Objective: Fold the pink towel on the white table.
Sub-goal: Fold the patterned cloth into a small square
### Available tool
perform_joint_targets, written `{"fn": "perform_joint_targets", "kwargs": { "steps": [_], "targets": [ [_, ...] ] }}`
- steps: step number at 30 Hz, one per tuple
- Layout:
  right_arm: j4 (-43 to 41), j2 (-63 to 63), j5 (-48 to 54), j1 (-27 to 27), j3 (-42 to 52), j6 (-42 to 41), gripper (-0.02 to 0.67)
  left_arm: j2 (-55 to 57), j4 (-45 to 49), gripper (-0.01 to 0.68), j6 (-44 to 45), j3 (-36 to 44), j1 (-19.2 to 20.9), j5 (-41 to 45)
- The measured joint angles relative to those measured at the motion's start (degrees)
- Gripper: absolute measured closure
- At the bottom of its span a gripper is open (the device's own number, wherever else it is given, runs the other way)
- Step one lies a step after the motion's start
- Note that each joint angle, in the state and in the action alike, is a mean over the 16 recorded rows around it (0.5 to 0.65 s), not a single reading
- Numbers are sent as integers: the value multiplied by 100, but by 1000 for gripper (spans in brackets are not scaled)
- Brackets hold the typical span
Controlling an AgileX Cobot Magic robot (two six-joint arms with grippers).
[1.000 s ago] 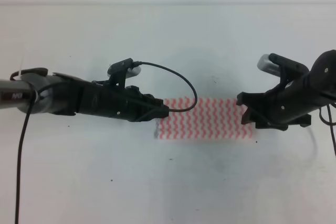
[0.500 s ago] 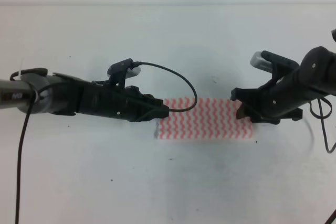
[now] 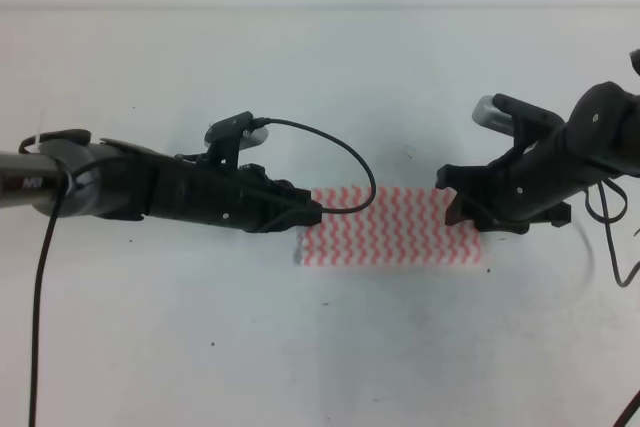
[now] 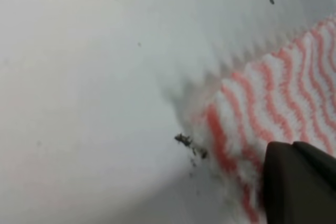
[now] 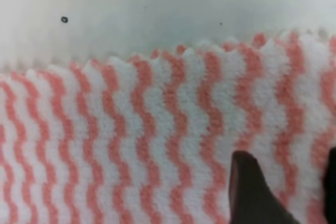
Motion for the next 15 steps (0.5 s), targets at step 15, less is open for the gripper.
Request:
{"fn": "perform_joint_targets", "kwargs": {
  "steps": [15],
  "targets": [
    [48, 83, 26, 0, -27, -9, 504, -2, 28, 678, -1, 4, 0, 52]
  ]
}}
